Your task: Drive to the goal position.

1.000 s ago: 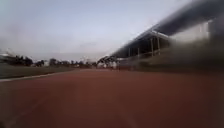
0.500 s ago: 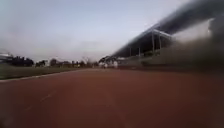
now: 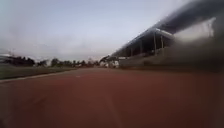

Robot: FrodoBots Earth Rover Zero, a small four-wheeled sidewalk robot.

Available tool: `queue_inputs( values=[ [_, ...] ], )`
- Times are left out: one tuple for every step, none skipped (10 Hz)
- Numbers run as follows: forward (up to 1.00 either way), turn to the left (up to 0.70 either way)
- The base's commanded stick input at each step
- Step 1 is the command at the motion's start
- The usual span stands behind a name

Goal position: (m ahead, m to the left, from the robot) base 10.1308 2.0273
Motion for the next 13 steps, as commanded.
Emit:
queue_inputs(
  values=[
    [0.70,0.00],
    [0.70,0.00],
    [0.70,0.00],
    [0.70,0.00],
    [0.70,0.00],
    [0.70,0.00],
    [0.70,0.00],
    [0.70,0.00],
    [0.70,0.00],
    [0.70,0.00],
    [0.70,0.00],
    [0.70,0.00],
    [0.70,0.00]
  ],
)
